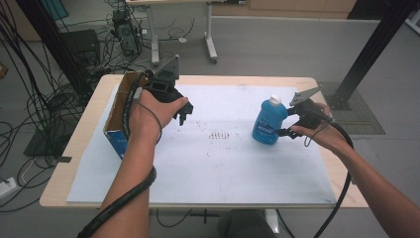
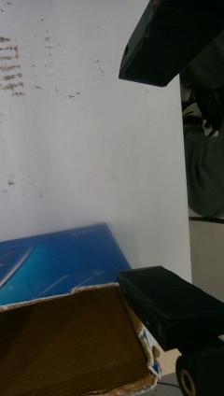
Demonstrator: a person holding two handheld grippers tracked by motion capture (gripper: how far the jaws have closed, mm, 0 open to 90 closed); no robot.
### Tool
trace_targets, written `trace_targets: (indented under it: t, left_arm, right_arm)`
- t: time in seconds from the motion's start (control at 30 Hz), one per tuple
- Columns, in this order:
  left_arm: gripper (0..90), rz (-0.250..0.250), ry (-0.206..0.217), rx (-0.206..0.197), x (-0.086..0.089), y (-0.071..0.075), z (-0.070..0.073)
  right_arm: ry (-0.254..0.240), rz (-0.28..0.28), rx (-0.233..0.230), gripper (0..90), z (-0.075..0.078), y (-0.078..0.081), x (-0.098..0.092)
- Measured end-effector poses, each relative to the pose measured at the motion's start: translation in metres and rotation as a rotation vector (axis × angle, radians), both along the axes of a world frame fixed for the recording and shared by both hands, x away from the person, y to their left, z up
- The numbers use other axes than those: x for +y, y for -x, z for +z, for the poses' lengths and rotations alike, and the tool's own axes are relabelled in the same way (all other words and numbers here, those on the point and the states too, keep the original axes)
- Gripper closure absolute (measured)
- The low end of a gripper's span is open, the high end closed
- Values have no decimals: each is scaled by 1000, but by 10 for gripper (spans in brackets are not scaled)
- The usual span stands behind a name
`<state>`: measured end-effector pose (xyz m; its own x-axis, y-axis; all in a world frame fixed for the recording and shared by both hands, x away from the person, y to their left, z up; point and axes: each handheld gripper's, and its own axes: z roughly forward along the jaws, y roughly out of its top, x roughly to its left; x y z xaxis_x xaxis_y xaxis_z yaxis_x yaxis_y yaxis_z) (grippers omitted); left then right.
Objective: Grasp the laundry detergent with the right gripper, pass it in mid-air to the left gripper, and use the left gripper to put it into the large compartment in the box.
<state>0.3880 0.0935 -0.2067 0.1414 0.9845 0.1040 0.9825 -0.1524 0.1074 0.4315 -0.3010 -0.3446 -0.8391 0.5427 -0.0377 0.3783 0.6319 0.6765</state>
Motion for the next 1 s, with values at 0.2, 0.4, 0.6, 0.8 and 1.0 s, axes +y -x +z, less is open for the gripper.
trace_targets:
  t: [0.2, 0.4, 0.6, 0.8, 1.0]
  left_arm:
    - [55, -1, -4, 2, -2, -1, 0]
    - [55, -5, -6, 7, -4, -1, 1]
    - [55, -4, -7, 6, -4, -1, 1]
    - [55, -6, -7, 11, -5, -1, -1]
    - [55, -9, -7, 13, -6, -1, -1]
  right_arm:
    - [-47, -1, -27, 30, -10, 0, 4]
    - [-92, -15, -28, 28, -18, -1, 7]
    - [-108, -25, -26, 27, -24, -2, 8]
    - [-133, -32, -43, 25, -27, -3, 8]
    - [-143, -37, -51, 25, -31, -3, 8]
